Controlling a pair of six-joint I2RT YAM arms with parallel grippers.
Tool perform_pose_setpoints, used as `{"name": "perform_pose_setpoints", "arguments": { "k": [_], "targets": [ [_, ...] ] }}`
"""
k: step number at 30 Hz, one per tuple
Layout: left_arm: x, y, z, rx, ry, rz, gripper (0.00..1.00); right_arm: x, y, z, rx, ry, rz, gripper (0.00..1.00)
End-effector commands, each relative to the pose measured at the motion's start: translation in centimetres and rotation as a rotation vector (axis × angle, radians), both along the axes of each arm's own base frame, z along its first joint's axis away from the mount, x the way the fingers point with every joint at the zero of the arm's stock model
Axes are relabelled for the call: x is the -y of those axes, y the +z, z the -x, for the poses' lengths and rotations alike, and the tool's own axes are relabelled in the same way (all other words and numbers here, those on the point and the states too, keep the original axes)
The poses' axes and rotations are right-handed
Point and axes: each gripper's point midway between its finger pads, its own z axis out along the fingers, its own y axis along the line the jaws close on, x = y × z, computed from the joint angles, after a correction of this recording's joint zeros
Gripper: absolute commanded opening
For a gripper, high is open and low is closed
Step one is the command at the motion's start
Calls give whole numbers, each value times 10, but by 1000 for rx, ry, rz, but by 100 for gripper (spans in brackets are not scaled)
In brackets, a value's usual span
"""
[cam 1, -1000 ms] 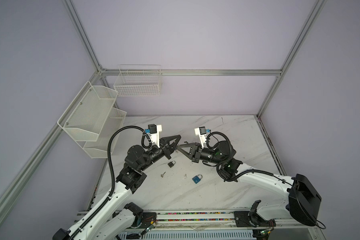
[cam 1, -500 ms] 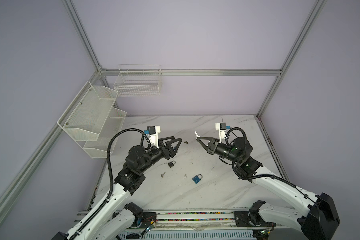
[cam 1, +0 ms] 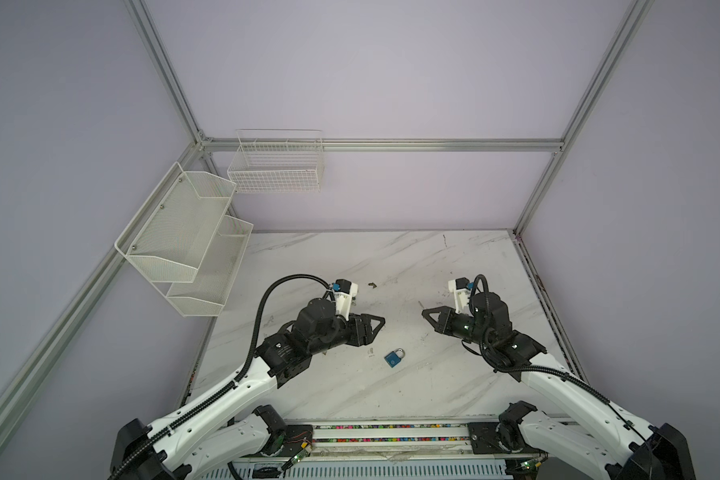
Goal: Unlock with the key
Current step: 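Lower the open left gripper over a blue padlock while the right gripper lowers the key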
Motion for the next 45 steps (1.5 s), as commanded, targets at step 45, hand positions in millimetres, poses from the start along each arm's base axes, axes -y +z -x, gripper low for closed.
{"name": "perform_pose_setpoints", "arguments": {
  "k": [45],
  "targets": [
    [96, -172, 0, -37, -218, -828, 57, 21, -13, -3, 15, -55, 138, 0]
  ]
}}
